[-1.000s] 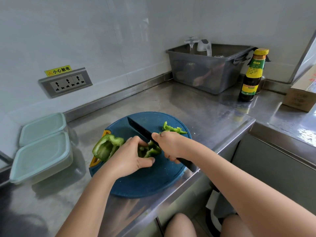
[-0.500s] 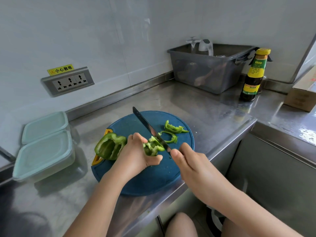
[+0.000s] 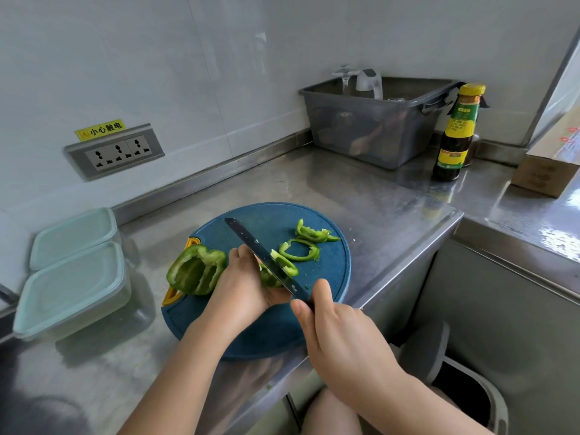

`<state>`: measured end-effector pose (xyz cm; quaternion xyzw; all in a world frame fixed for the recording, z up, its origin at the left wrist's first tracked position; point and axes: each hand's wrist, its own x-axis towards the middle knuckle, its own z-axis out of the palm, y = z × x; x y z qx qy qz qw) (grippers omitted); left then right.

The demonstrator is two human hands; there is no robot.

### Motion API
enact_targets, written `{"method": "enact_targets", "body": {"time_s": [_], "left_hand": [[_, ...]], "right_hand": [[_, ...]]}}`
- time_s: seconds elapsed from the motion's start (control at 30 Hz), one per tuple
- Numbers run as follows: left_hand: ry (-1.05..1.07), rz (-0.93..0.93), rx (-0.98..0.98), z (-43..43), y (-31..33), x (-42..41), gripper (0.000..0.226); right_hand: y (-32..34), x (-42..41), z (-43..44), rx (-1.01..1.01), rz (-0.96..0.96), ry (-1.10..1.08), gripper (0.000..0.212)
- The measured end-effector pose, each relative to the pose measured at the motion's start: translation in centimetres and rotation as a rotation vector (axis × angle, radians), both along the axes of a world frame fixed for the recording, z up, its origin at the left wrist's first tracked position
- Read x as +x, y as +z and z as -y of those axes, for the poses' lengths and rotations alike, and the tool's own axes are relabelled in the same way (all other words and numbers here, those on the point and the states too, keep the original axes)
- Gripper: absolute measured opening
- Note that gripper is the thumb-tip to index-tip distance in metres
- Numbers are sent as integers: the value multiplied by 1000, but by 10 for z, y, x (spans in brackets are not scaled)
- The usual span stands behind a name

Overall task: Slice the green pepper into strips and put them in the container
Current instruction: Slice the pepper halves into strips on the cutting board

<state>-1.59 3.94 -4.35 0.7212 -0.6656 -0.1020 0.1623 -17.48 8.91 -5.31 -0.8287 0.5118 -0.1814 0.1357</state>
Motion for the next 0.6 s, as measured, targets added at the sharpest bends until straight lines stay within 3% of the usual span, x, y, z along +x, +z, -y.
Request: {"method": "enact_targets", "body": {"time_s": [0.23,0.43,0.6], "left_hand": [[1,36,26,-3,7,-6,53],[6,38,-8,1,-2,-2,65],[30,-70,21,3,-4,4,76]], "right_hand": [[4,3,-3,-19,-100,-5,30],[0,3,3,-11,-100,-28,31],[-3,0,9,6,-43,-3,32]]}}
